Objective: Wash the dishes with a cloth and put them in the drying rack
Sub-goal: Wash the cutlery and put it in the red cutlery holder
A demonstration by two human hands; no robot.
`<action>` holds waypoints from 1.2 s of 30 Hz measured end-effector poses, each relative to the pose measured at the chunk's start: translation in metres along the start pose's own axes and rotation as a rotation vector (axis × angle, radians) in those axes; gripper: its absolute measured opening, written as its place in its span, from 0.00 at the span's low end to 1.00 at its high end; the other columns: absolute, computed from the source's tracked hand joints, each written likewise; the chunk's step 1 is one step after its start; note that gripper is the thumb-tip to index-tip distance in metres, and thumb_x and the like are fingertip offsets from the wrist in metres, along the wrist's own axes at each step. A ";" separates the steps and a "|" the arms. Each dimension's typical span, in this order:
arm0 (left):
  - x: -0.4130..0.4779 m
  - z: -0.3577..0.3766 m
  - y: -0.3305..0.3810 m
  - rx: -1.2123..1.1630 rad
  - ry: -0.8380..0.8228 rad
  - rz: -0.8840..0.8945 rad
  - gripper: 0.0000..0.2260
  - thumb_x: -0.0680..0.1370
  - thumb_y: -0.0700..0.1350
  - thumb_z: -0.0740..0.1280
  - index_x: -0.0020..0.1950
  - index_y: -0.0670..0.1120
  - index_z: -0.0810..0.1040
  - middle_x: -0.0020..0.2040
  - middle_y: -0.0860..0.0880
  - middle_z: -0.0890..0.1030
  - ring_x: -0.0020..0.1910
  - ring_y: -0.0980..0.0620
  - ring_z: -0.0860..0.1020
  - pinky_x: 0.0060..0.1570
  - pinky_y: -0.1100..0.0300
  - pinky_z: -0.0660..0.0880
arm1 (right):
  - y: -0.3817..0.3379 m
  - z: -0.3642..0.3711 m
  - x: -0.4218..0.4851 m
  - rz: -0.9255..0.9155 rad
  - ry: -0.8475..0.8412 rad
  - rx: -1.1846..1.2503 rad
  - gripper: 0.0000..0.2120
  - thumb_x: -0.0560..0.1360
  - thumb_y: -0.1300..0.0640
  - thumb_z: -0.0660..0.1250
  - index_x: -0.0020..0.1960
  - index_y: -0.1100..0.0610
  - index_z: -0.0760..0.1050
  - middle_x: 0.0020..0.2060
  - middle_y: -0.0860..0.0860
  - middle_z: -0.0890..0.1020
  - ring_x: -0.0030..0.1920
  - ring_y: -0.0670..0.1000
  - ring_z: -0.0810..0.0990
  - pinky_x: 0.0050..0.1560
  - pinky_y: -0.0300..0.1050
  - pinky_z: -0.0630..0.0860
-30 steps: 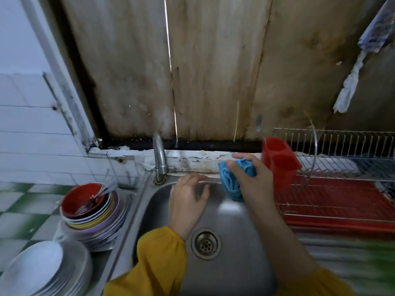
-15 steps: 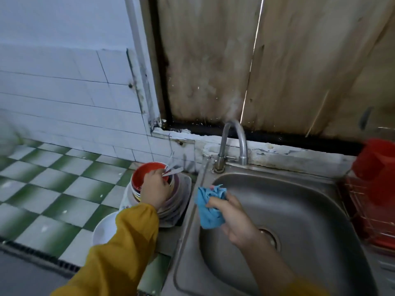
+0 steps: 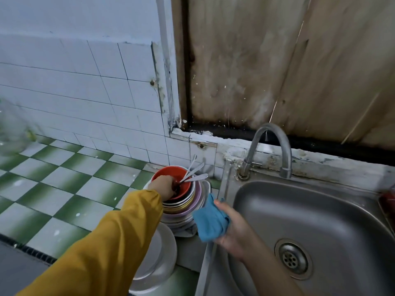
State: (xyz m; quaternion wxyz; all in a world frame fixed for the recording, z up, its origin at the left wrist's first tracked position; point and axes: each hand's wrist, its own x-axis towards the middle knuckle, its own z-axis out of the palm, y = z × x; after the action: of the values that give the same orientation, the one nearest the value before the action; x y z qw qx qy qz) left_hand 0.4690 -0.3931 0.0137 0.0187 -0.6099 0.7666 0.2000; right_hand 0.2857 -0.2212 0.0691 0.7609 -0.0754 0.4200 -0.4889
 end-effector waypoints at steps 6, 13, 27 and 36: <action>-0.002 0.001 0.006 0.035 0.060 -0.003 0.12 0.78 0.44 0.67 0.61 0.45 0.79 0.55 0.45 0.82 0.56 0.44 0.79 0.54 0.56 0.74 | 0.008 0.000 -0.007 -0.146 -0.133 -0.191 0.18 0.70 0.73 0.66 0.60 0.67 0.74 0.51 0.63 0.83 0.47 0.60 0.85 0.40 0.47 0.82; -0.015 -0.004 0.005 0.022 0.152 -0.057 0.11 0.76 0.41 0.65 0.56 0.45 0.82 0.51 0.43 0.84 0.52 0.42 0.81 0.52 0.53 0.77 | 0.004 -0.017 -0.010 -0.516 0.167 -0.755 0.11 0.67 0.63 0.78 0.47 0.54 0.82 0.45 0.52 0.86 0.45 0.50 0.85 0.48 0.50 0.82; -0.043 -0.019 0.026 -0.315 0.518 -0.219 0.06 0.80 0.38 0.63 0.51 0.41 0.79 0.46 0.41 0.81 0.42 0.45 0.76 0.43 0.56 0.71 | -0.039 -0.036 -0.060 -0.199 -0.060 -0.366 0.20 0.66 0.70 0.71 0.57 0.67 0.77 0.48 0.61 0.85 0.45 0.57 0.85 0.39 0.46 0.81; -0.115 -0.012 0.093 -0.914 0.530 -0.045 0.06 0.79 0.37 0.66 0.44 0.46 0.75 0.40 0.45 0.83 0.43 0.45 0.82 0.47 0.52 0.79 | -0.037 -0.061 -0.078 -0.128 -0.075 -0.113 0.24 0.72 0.78 0.62 0.63 0.60 0.73 0.53 0.61 0.84 0.50 0.63 0.84 0.47 0.67 0.80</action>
State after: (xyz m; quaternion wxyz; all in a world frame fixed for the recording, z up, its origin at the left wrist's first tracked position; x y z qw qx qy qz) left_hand 0.4137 -0.2740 0.0821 -0.4392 -0.6019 0.5664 0.3522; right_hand 0.2038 -0.1589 0.0942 0.7377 -0.1632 0.4124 -0.5090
